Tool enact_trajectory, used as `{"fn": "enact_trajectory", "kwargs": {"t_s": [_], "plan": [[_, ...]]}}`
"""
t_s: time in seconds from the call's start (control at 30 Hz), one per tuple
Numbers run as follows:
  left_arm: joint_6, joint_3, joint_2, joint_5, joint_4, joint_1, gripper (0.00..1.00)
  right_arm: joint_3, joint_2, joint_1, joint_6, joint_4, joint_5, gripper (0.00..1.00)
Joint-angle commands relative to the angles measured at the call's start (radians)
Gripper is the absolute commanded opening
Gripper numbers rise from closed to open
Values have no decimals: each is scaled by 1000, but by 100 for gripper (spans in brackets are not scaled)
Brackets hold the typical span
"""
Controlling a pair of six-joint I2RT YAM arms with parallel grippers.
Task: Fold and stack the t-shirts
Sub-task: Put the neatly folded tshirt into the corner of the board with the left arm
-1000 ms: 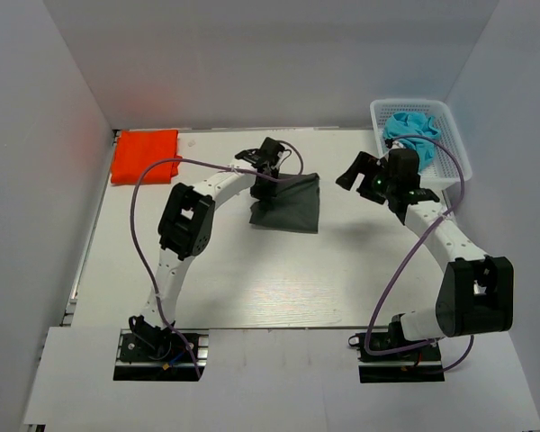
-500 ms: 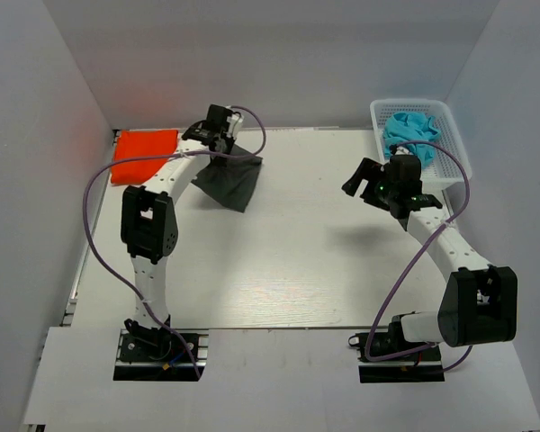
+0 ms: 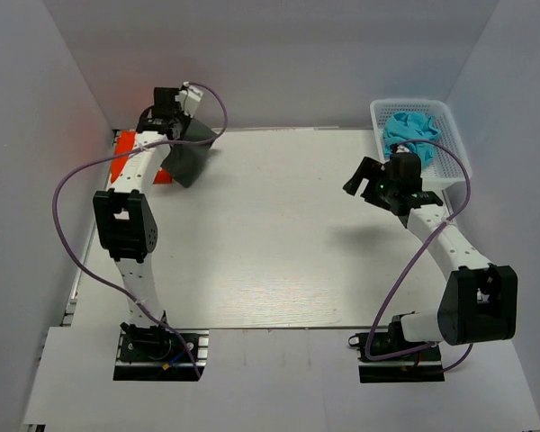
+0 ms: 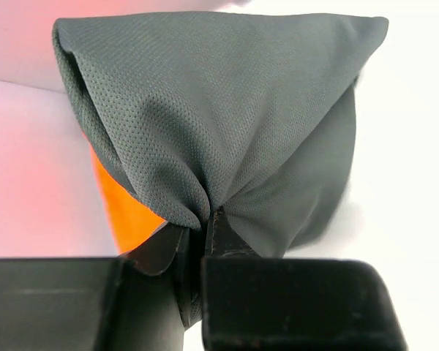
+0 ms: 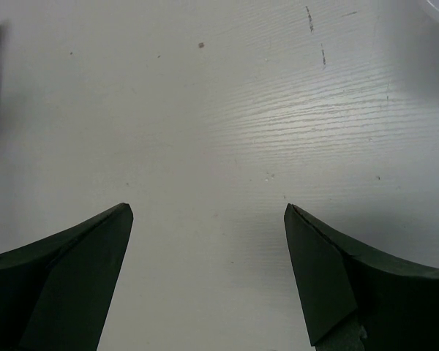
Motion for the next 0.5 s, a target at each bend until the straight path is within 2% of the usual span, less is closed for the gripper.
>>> {"fn": "enact_trajectory", "kwargs": {"t_s": [0.0, 0.3, 0.47], "plan": [[30, 75, -69, 54, 73, 52, 0, 55, 8, -6, -5, -3, -3, 90], [-13, 47, -57, 152, 150, 193, 0, 136, 37, -4, -7, -25, -12, 90], [-26, 84, 26, 190, 150, 241, 0, 175, 46, -4, -2, -34, -14, 90]]}}
